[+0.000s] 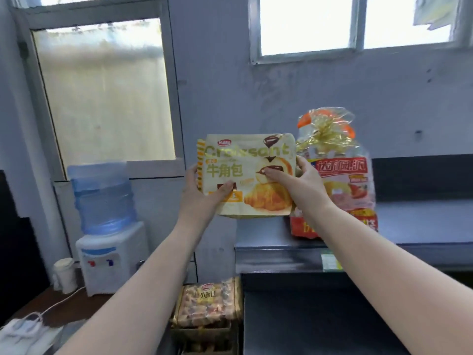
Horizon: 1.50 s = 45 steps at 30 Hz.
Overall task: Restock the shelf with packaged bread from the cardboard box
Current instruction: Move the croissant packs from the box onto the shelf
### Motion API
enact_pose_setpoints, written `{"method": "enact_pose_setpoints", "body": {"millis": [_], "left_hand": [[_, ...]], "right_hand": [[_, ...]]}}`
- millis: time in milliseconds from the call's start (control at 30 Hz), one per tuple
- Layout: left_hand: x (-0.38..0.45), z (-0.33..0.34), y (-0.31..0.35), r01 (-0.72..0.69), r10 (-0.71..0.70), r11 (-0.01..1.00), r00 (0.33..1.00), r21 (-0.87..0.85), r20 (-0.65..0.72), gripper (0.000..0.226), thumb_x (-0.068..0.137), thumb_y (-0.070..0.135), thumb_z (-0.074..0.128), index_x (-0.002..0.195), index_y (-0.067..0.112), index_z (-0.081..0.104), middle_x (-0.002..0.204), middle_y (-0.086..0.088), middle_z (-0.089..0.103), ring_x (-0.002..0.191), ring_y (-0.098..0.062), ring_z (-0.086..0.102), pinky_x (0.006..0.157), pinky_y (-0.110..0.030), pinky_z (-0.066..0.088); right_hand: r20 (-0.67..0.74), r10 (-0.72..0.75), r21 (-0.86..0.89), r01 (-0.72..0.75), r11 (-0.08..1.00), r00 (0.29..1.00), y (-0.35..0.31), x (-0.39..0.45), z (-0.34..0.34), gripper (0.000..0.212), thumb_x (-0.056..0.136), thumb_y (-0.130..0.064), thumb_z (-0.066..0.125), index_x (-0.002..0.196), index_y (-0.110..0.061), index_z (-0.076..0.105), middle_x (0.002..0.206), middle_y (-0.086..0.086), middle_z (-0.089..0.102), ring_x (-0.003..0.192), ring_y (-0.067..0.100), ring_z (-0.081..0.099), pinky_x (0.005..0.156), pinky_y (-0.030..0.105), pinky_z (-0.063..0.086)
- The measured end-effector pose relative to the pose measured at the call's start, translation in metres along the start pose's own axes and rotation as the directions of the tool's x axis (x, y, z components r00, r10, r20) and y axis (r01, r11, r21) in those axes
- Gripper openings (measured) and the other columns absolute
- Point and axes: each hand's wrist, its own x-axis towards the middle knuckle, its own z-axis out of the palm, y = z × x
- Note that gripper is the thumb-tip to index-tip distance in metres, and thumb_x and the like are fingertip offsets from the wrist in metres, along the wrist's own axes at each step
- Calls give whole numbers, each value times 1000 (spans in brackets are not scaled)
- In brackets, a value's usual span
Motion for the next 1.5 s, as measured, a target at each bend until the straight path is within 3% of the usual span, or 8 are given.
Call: {"method": "enact_pose_setpoints", "body": {"millis": [167,300,400,467,733,1033,1100,1500], "left_hand": [[-5,77,16,-54,65,994,991,-94,115,50,76,15,75,111,27,40,94,20,55,84,8,54,65,-2,47],[-8,144,33,-60,86,989,978,-135,192,56,73,22,78,114,30,40,99,19,57,95,-5,59,84,-26,51],[-15,193,51,-79,118,982,965,-170,233,66,73,29,78,126,25,39,109,15,54,102,-3,55,85,-14,47],[-20,224,61,-77,127,978,956,-192,266,72,75,26,76,134,22,35,98,23,48,87,11,49,66,2,40],[-39,336,77,-8,162,941,889,-339,429,61,74,16,78,121,22,39,94,13,58,83,-2,59,77,-20,51],[-67,411,82,162,178,879,760,-447,625,54,72,14,79,110,26,42,97,11,62,93,-15,65,84,-44,56],[-69,421,85,187,192,868,729,-461,657,53,72,14,79,110,25,43,96,11,61,93,-15,64,84,-45,55],[-121,463,99,377,317,756,505,-536,803,54,75,9,76,117,19,44,92,13,60,83,-2,61,73,-25,54]], "right_hand": [[-151,-114,-155,91,984,982,-13,-9,-72,51,71,-36,78,116,-19,60,103,-2,70,96,17,68,85,42,57],[-255,-175,-199,125,972,951,-28,-9,-138,24,76,-24,77,96,-19,66,97,2,72,90,19,70,82,45,57],[-319,-223,-244,148,958,921,-37,-7,-186,16,76,-17,76,88,-22,66,92,-1,72,89,18,69,83,42,57],[-360,-252,-275,156,949,898,-41,-6,-216,15,76,-16,76,86,-22,66,89,-2,72,87,17,69,82,38,57],[-521,-310,-376,112,920,795,-43,-16,-316,14,77,-14,75,81,-22,64,83,-5,69,83,16,67,79,33,56],[-643,-370,-512,-17,859,671,-50,-52,-375,14,80,-15,73,79,-23,62,79,-10,65,74,6,64,63,15,54],[-677,-380,-531,-60,845,631,-51,-57,-380,13,79,-17,74,81,-22,63,82,-7,67,81,15,67,73,26,57],[-816,-430,-550,-294,781,386,-65,-121,-397,14,77,-22,76,82,-24,63,85,-6,68,90,21,67,86,41,55]]}}
